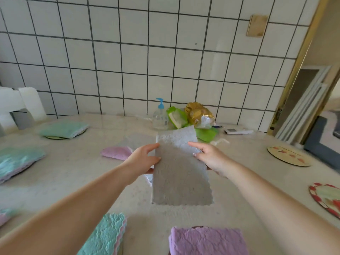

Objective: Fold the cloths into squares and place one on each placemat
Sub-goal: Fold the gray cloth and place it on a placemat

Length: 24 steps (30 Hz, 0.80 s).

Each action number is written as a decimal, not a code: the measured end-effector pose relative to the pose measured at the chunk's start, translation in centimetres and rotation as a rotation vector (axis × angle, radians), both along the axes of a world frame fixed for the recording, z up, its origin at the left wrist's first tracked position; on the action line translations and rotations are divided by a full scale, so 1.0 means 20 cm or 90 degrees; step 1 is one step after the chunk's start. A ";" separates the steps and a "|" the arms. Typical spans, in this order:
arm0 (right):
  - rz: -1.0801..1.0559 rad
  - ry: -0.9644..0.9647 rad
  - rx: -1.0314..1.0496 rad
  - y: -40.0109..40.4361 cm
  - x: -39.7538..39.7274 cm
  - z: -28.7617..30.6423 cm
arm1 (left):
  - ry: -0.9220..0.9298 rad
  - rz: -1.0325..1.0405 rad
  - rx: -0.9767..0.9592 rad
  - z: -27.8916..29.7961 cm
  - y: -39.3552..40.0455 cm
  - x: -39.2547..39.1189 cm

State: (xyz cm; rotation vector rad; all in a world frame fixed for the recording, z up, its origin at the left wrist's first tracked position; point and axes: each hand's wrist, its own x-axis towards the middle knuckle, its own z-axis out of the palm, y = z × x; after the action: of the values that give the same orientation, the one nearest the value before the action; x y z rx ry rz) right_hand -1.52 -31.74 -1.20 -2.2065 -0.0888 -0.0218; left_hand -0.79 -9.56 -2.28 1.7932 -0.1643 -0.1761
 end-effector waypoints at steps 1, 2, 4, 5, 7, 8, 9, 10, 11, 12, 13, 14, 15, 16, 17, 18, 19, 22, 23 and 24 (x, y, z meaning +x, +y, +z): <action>-0.006 0.041 0.012 0.00 0.00 -0.05 | 0.014 -0.005 0.045 -0.04 -0.01 0.01; -0.014 0.072 0.001 0.00 -0.01 -0.11 | 0.028 -0.012 0.096 -0.09 -0.01 0.02; -0.013 0.093 -0.062 0.00 -0.01 -0.21 | 0.040 -0.030 0.195 -0.17 -0.03 0.02; -0.006 0.091 -0.088 -0.01 0.00 -0.25 | 0.033 -0.044 0.231 -0.20 -0.03 0.02; 0.000 0.082 -0.142 -0.04 0.00 -0.28 | 0.016 -0.069 0.260 -0.22 -0.02 0.03; 0.006 0.066 -0.193 -0.06 0.00 -0.28 | 0.000 -0.085 0.279 -0.22 0.00 0.03; 0.013 0.041 -0.262 -0.09 0.00 -0.28 | -0.038 -0.107 0.320 -0.21 0.02 0.03; 0.020 0.009 -0.317 -0.13 -0.01 -0.28 | -0.101 -0.130 0.386 -0.21 0.04 0.03; 0.028 -0.025 -0.346 -0.16 -0.02 -0.27 | -0.178 -0.149 0.454 -0.21 0.07 0.03; 0.042 -0.061 -0.364 -0.20 -0.05 -0.26 | -0.255 -0.166 0.511 -0.21 0.10 0.02; 0.067 -0.101 -0.387 -0.22 -0.09 -0.26 | -0.325 -0.186 0.551 -0.21 0.13 0.01; 0.103 -0.148 -0.418 -0.24 -0.14 -0.25 | -0.393 -0.212 0.584 -0.21 0.16 -0.01; 0.143 -0.201 -0.448 -0.25 -0.18 -0.26 | -0.471 -0.241 0.609 -0.20 0.17 -0.03; 0.186 -0.243 -0.465 -0.26 -0.22 -0.27 | -0.557 -0.275 0.634 -0.20 0.18 -0.04; 0.228 -0.265 -0.473 -0.26 -0.26 -0.27 | -0.624 -0.315 0.657 -0.20 0.19 -0.05; 0.266 -0.268 -0.482 -0.25 -0.29 -0.28 | -0.667 -0.350 0.680 -0.20 0.19 -0.05; 0.296 -0.254 -0.483 -0.24 -0.30 -0.28 | -0.691 -0.377 0.702 -0.21 0.18 -0.05; 0.326 -0.199 -0.441 -0.21 -0.31 -0.29 | -0.709 -0.405 0.728 -0.24 0.18 -0.04; 0.321 -0.181 -0.414 -0.21 -0.31 -0.29 | -0.701 -0.404 0.714 -0.25 0.18 -0.04; 0.316 -0.164 -0.384 -0.22 -0.30 -0.30 | -0.700 -0.395 0.695 -0.25 0.19 -0.04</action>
State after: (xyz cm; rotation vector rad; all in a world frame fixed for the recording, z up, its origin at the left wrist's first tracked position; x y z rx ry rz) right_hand -7.60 -36.06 -7.16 -2.7034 -0.8838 -0.0013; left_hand -1.57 -5.77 -7.35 2.6721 -1.6754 0.3954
